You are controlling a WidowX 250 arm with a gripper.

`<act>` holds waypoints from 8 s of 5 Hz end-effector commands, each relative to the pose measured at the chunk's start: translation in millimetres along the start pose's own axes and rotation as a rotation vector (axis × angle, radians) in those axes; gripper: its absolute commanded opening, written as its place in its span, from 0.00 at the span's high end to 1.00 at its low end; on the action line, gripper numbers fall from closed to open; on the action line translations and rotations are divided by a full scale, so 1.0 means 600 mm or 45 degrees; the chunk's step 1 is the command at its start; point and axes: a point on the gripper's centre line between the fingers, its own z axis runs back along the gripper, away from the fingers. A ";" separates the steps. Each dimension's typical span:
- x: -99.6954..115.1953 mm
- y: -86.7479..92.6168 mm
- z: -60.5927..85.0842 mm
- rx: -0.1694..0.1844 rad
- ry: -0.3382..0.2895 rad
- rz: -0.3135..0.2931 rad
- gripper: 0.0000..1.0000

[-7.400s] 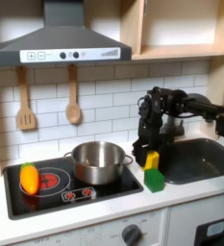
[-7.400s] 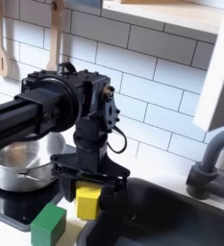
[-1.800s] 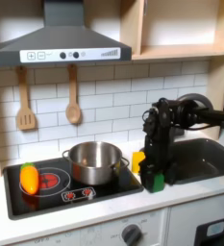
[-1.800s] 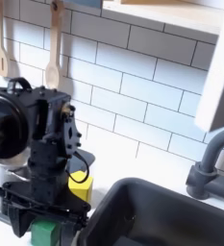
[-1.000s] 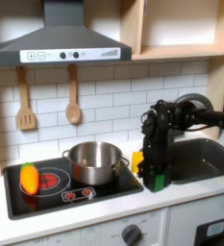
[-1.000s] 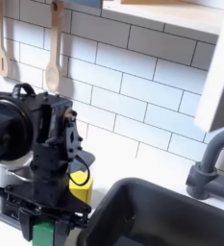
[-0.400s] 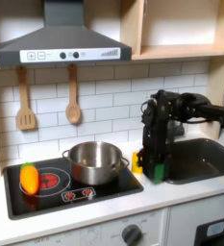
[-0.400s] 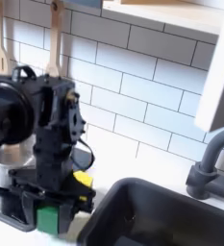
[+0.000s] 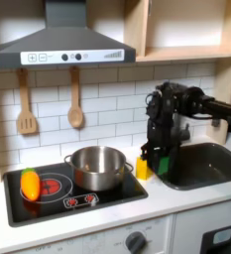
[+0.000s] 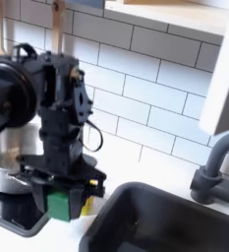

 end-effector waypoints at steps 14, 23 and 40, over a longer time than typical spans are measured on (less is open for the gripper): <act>0.077 -0.010 -0.019 -0.006 -0.016 -0.001 1.00; 0.061 -0.001 -0.016 0.025 0.026 0.004 0.00; -0.255 -0.029 0.068 0.045 0.134 -0.119 0.00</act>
